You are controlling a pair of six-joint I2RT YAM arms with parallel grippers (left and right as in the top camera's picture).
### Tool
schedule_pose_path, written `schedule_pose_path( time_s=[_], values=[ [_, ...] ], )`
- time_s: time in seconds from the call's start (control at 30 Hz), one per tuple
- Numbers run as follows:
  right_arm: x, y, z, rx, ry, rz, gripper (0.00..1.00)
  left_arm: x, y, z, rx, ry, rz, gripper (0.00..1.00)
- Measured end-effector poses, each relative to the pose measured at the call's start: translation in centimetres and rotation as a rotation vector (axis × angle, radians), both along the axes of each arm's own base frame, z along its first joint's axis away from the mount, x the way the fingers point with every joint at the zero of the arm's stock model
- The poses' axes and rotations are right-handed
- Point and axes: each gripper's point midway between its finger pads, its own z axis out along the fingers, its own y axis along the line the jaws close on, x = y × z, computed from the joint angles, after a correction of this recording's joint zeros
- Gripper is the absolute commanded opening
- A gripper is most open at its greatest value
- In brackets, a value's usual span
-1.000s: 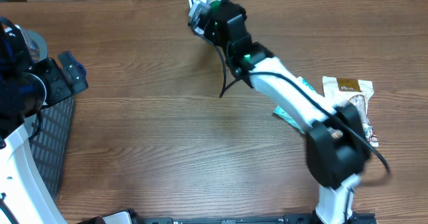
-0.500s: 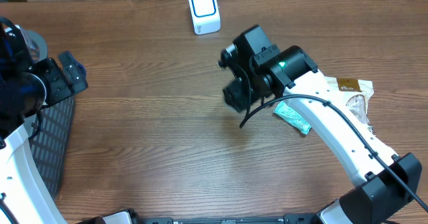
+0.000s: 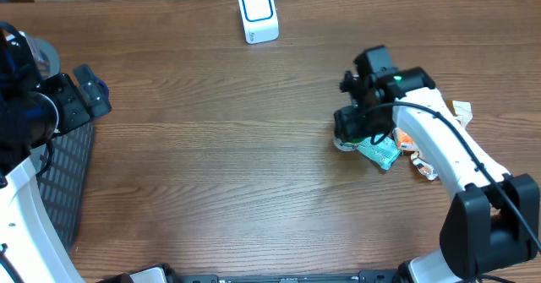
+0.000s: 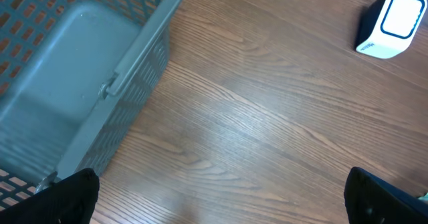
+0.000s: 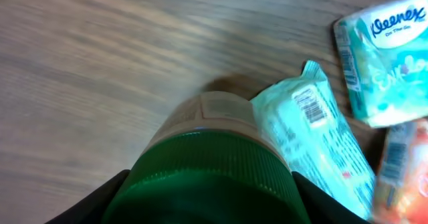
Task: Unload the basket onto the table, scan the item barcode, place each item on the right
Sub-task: 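Carry the jar right and set it down beside the packs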
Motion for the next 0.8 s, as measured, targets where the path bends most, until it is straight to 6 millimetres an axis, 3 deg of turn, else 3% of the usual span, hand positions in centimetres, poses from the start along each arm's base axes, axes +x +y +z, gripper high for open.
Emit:
schedule_pose_path(
  time_s=[0.17,0.8],
  values=[
    [0.8,0.3,-1.4,0.049,-0.034,-0.016,0.42,0.0,0.0,0.0,0.000,0.000,0.000,1.00],
    [2.5,0.7,-2.3,0.061,-0.089,-0.018,0.41,0.0,0.0,0.0,0.000,0.000,0.000,0.99]
  ],
)
